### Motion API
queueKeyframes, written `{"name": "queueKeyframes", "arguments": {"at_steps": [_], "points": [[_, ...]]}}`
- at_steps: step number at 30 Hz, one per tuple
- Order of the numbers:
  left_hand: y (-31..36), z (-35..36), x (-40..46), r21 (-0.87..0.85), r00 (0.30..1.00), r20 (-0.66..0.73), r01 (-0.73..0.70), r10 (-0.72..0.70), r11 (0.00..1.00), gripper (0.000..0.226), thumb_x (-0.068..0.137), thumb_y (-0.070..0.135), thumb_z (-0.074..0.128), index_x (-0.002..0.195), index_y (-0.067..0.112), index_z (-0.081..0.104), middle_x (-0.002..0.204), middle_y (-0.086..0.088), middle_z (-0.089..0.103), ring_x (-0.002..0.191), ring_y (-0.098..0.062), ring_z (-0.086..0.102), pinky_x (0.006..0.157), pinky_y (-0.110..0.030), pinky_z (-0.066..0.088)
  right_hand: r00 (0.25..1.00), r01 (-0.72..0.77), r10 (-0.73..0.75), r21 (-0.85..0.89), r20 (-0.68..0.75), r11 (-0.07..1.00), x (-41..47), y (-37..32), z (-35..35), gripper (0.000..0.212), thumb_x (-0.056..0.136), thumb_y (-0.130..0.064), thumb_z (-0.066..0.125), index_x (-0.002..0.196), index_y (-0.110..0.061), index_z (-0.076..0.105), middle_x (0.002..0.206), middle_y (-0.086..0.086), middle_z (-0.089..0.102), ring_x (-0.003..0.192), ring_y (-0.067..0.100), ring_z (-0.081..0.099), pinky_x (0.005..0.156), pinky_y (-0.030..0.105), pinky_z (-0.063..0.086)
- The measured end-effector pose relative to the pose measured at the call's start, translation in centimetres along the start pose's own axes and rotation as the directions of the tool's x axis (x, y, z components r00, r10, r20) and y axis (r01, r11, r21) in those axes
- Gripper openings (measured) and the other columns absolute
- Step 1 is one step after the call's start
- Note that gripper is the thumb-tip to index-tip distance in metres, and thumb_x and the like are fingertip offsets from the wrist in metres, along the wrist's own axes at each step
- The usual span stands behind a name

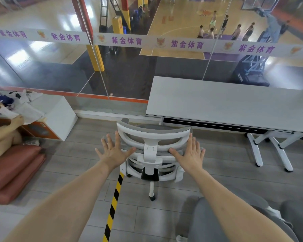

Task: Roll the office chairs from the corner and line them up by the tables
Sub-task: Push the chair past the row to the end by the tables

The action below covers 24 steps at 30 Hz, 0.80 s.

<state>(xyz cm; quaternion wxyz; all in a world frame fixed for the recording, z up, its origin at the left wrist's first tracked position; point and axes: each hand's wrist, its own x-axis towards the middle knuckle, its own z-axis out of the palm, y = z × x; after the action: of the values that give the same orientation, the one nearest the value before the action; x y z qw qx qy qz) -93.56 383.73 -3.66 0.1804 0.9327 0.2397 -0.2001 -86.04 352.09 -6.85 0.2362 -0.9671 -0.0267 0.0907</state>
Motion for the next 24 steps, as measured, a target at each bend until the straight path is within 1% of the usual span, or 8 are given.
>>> {"name": "queueKeyframes", "arguments": {"at_steps": [5,8,11,14,16,17,20,24], "points": [[0.7,2.0,-2.2,0.032,0.998,-0.054,-0.043,0.045,0.999,0.093,0.093,0.084,0.013,0.162,0.031,-0.021,0.167,-0.011,-0.032,0.154,-0.037,-0.028,0.121,-0.070,-0.004,0.999,0.026,-0.026,-0.011,0.019,1.000,-0.9,0.4,0.1,0.093,0.097,-0.077,0.024,0.164,-0.022,-0.011,0.173,0.008,-0.009,0.158,0.025,-0.015,0.127,0.051,-0.010],[1.1,3.2,-4.1,0.075,0.994,-0.056,-0.092,0.097,0.993,0.081,0.100,0.075,0.015,0.162,0.035,-0.019,0.166,-0.010,-0.034,0.155,-0.037,-0.024,0.123,-0.068,-0.002,0.996,0.073,-0.070,-0.043,0.050,0.996,-2.2,1.1,-0.1,0.081,0.103,-0.066,0.021,0.166,-0.017,0.004,0.173,0.009,-0.008,0.158,0.025,-0.015,0.128,0.050,-0.005],[1.4,4.3,-6.5,0.093,0.988,-0.064,-0.135,0.141,0.986,0.075,0.104,0.068,0.019,0.163,0.037,-0.014,0.169,-0.006,-0.030,0.157,-0.036,-0.019,0.123,-0.067,0.002,0.989,0.123,-0.117,-0.066,0.096,0.990,-4.5,1.6,-1.0,0.076,0.105,-0.064,0.022,0.165,-0.020,0.011,0.173,0.007,-0.006,0.159,0.025,-0.013,0.129,0.047,0.000],[2.0,5.2,-9.3,0.114,0.980,-0.077,-0.174,0.184,0.978,0.068,0.106,0.057,0.028,0.165,0.035,0.002,0.173,-0.009,-0.007,0.159,-0.036,-0.007,0.122,-0.067,0.013,0.982,0.158,-0.150,-0.068,0.115,0.985,-7.5,2.2,-2.3,0.068,0.105,-0.061,0.029,0.160,-0.022,0.025,0.172,0.007,0.011,0.159,0.025,0.003,0.128,0.048,0.015],[2.5,5.9,-11.8,0.127,0.975,-0.096,-0.187,0.200,0.974,0.065,0.105,0.053,0.031,0.163,0.031,0.013,0.172,-0.010,0.005,0.158,-0.035,0.003,0.120,-0.064,0.022,0.984,0.166,-0.161,-0.068,0.074,0.984,-10.0,2.9,-3.1,0.059,0.103,-0.064,0.033,0.146,-0.025,0.042,0.160,0.005,0.034,0.153,0.027,0.023,0.120,0.049,0.031],[2.7,6.3,-13.2,0.128,0.971,-0.112,-0.197,0.211,0.972,0.062,0.105,0.052,0.032,0.161,0.028,0.020,0.170,-0.011,0.011,0.157,-0.035,0.007,0.119,-0.062,0.026,0.985,0.166,-0.163,-0.066,0.049,0.984,-11.4,3.2,-3.6,0.058,0.101,-0.066,0.034,0.141,-0.026,0.046,0.155,0.003,0.039,0.150,0.028,0.029,0.117,0.050,0.036],[3.3,7.6,-18.1,0.125,0.947,-0.191,-0.237,0.258,0.963,0.055,0.107,0.047,0.034,0.157,0.024,0.032,0.166,-0.008,0.025,0.155,-0.033,0.018,0.115,-0.056,0.033,0.985,0.172,-0.172,-0.068,0.011,0.983,-16.3,4.5,-4.8,0.058,0.101,-0.062,0.041,0.145,-0.026,0.046,0.162,0.005,0.035,0.154,0.031,0.024,0.120,0.050,0.032],[3.9,9.9,-25.4,0.132,0.907,-0.259,-0.308,0.332,0.942,0.053,0.109,0.044,0.034,0.158,0.023,0.033,0.168,-0.003,0.026,0.154,-0.027,0.021,0.116,-0.052,0.034,0.981,0.183,-0.187,-0.079,-0.047,0.980,-23.3,7.1,-6.5,0.058,0.103,-0.045,0.052,0.155,-0.022,0.040,0.166,0.008,0.032,0.156,0.029,0.020,0.122,0.047,0.026]]}}
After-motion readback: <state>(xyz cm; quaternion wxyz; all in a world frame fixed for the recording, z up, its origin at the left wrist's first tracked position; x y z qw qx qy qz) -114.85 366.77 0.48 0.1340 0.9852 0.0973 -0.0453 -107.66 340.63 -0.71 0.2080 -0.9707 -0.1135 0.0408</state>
